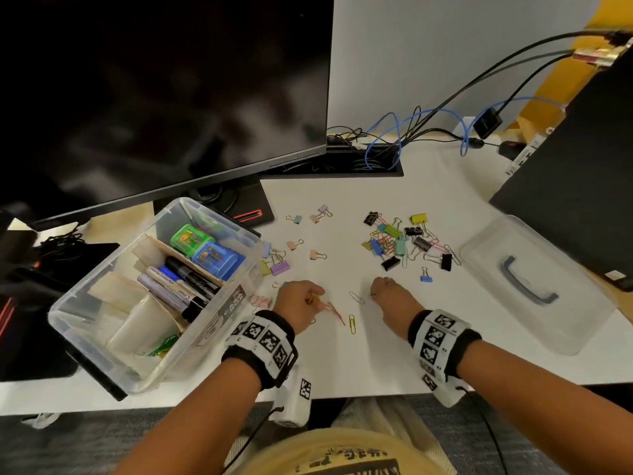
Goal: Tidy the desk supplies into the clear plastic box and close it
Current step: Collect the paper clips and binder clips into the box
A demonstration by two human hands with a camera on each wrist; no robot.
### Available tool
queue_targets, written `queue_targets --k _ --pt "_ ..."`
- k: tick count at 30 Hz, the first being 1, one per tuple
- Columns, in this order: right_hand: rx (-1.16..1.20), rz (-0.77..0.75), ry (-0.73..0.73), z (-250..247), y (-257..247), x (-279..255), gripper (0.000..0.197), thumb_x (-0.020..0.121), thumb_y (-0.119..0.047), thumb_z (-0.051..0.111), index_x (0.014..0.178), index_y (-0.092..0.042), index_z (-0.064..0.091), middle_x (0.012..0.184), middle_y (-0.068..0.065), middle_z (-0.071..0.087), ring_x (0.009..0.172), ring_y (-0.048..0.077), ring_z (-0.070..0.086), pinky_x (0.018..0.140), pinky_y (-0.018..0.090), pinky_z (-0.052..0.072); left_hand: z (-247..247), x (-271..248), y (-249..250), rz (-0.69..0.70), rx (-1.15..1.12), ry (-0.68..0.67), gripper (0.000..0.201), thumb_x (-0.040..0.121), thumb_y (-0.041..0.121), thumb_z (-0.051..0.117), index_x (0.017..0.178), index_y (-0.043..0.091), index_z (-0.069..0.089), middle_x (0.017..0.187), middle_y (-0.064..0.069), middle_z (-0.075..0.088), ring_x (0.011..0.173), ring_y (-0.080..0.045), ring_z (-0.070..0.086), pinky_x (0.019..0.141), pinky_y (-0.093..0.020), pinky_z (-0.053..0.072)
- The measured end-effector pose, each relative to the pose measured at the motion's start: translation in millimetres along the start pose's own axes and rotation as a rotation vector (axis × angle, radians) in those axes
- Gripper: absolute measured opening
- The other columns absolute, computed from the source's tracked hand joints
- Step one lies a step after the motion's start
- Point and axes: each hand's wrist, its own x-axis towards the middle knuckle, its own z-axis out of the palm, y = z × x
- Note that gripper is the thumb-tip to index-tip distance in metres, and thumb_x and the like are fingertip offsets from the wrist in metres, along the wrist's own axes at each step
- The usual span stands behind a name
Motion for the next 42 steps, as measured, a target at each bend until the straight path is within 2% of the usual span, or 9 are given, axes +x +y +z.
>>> queue_targets --k 9,12,15,18,20,24,27,30,42 --pt "1.814 0.222 -0.126 -24 27 -2 0.027 0.093 0.011 0.031 0.103 -0.001 0.054 0.064 0.003 0.046 0.066 0.017 0.048 0.059 0.017 0.054 -21 -6 7 -0.271 -1.347 -0.213 0.021 0.097 -0.001 0.037 0.097 0.005 0.057 0.083 -0.004 0.051 0.088 -0.017 0.058 0.069 -0.016 0.057" --pt "2.047 0.27 -0.18 -24 23 -6 0.018 0.077 0.007 0.054 0.09 -0.003 0.06 0.072 0.006 0.058 0.065 0.017 0.058 0.057 0.02 0.056 -21 -4 -2 -0.259 -1.647 -0.258 0.023 0.066 -0.006 0.077 0.081 0.005 0.064 0.075 -0.008 0.057 0.071 -0.019 0.064 0.06 -0.022 0.06" --pt "1.726 0.379 -0.066 -19 13 1 0.012 0.087 -0.006 0.052 0.077 -0.01 0.058 0.068 0.002 0.048 0.057 0.012 0.044 0.049 0.018 0.041 -21 -3 -8 -0.221 -1.714 -0.34 0.038 0.043 0.0 0.087 0.073 0.007 0.066 0.074 -0.009 0.06 0.062 -0.019 0.063 0.057 -0.023 0.057" --pt "0.827 0.352 0.092 -13 -5 1 0.02 0.085 -0.029 0.064 0.08 -0.011 0.06 0.073 -0.001 0.054 0.069 0.013 0.052 0.061 0.02 0.038 -25 -4 -1 -0.322 -1.643 -0.26 0.012 0.073 0.019 0.064 0.066 0.011 0.059 0.072 -0.005 0.054 0.06 -0.017 0.058 0.054 -0.02 0.051" --pt "0.432 0.302 0.097 -7 -18 -5 0.038 0.081 -0.044 0.065 0.096 -0.009 0.062 0.094 0.005 0.064 0.095 0.023 0.06 0.076 0.028 0.045 -26 -6 4 -0.411 -1.47 -0.144 0.035 0.09 0.034 0.049 0.061 0.015 0.05 0.06 0.0 0.047 0.055 -0.014 0.051 0.048 -0.018 0.046" --pt "0.251 0.312 0.068 3 -40 -8 0.048 0.075 -0.052 0.067 0.093 -0.009 0.057 0.1 0.007 0.064 0.095 0.025 0.061 0.068 0.027 0.04 -20 -14 7 -0.309 -0.636 0.046 0.042 0.078 0.051 0.066 0.064 0.012 0.06 0.051 0.004 0.049 0.05 -0.011 0.046 0.051 -0.019 0.037" --pt "0.231 0.319 0.066 9 -48 -3 0.025 0.086 -0.03 0.063 0.095 -0.006 0.062 0.106 0.01 0.067 0.097 0.027 0.063 0.067 0.026 0.04 -13 -29 7 -0.198 0.251 0.066 0.06 0.068 0.068 0.063 0.1 0.017 0.073 0.104 -0.001 0.071 0.102 -0.016 0.062 0.088 -0.028 0.046" --pt "0.288 0.333 0.045 8 -50 1 0.024 0.087 -0.023 0.062 0.102 -0.005 0.066 0.11 0.012 0.068 0.102 0.027 0.063 0.077 0.028 0.048 0 -36 10 -0.165 0.708 -0.022 0.067 0.073 0.071 0.055 0.105 0.013 0.065 0.112 -0.004 0.067 0.105 -0.02 0.062 0.082 -0.029 0.047" --pt "-0.085 0.055 -0.148 6 -59 7 0.036 0.096 -0.002 0.029 0.131 0.006 0.031 0.137 0.021 0.041 0.123 0.033 0.045 0.101 0.037 0.039 3 -25 -7 -0.158 0.521 -0.013 0.026 0.093 0.024 0.056 0.111 0.008 0.066 0.117 -0.01 0.064 0.109 -0.023 0.059 0.08 -0.027 0.045"
